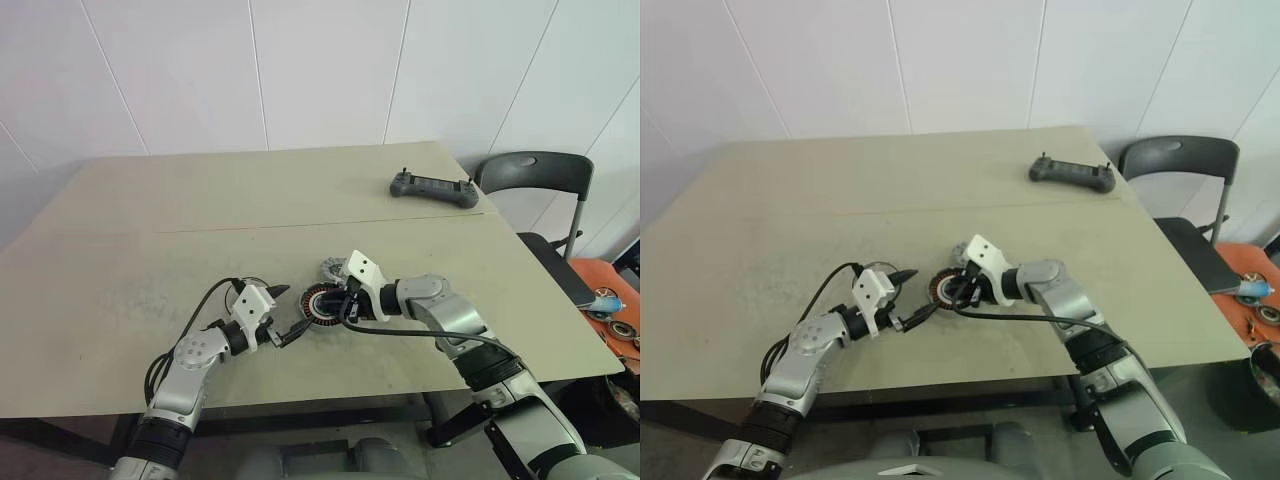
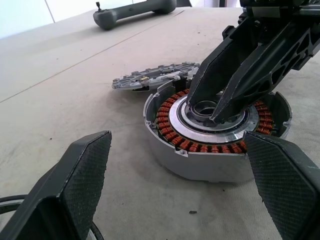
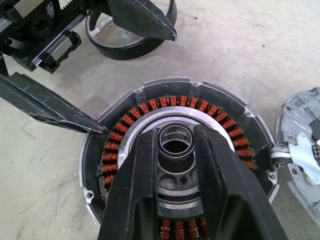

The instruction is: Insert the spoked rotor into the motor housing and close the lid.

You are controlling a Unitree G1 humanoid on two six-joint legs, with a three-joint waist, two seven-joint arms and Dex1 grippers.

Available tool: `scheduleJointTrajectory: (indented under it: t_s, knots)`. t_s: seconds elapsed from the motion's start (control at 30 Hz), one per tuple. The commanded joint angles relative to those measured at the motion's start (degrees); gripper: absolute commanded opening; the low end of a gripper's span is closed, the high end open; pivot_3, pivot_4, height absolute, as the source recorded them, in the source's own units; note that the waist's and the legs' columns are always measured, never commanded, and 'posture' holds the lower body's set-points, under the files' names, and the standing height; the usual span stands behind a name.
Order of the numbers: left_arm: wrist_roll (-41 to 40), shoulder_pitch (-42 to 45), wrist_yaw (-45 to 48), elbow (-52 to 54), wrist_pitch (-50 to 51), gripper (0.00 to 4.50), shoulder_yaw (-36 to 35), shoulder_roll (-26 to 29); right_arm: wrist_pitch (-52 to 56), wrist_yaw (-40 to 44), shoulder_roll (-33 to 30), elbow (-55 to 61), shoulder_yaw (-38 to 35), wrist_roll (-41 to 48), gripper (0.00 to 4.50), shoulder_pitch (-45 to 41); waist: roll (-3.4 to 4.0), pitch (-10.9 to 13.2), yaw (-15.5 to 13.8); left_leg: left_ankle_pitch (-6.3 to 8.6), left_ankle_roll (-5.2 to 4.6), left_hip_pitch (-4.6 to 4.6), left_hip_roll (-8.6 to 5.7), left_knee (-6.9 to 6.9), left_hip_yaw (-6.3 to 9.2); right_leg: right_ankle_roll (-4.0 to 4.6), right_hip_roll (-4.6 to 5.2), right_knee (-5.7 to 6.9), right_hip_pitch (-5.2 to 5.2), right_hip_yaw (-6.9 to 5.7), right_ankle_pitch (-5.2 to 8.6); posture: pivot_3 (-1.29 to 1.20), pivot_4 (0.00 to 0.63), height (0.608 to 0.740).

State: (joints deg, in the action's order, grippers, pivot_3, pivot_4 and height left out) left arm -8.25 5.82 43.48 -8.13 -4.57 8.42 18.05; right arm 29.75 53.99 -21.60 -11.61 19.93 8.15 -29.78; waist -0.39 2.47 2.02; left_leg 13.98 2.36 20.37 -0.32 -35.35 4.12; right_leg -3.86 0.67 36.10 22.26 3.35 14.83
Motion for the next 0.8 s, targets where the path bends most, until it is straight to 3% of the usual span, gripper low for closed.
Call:
scheduleJointTrajectory:
  t_s: [0.03, 0.6, 0.8]
  knots:
    - [-0.1, 0.0, 0.8, 1.5, 0.2, 4.5, 1.2, 0.0, 0.9, -0.6, -2.0, -1.6, -1.6, -0.9, 0.68, 0.1, 0.0, 0.0, 0.0, 0.0, 0.0, 0.0, 0.0, 0.0, 0.0, 0.0, 0.0, 0.0, 0.0, 0.0, 0.0, 0.0, 0.0, 0.74]
    - [-0.3, -1.1, 0.9, 2.1, 1.1, 4.5, 1.5, 0.0, 0.4, -1.4, -2.3, -2.6, -1.6, -0.7, 0.68, 0.7, 0.0, 0.0, -1.0, 0.0, 0.01, -0.03, -0.02, -0.02, -0.01, 0.0, 0.03, -0.05, 0.03, 0.0, 0.01, 0.0, 0.0, 0.74]
    - [-0.1, -1.5, 0.6, 2.5, 1.1, 4.5, 1.5, 0.2, 0.0, -1.8, -2.4, -2.8, -2.5, -0.3, 2.71, 0.8, 0.0, 0.0, -1.0, 0.01, 0.01, -0.02, -0.01, -0.02, 0.0, 0.0, 0.04, -0.08, 0.05, 0.0, 0.01, 0.0, 0.0, 0.74]
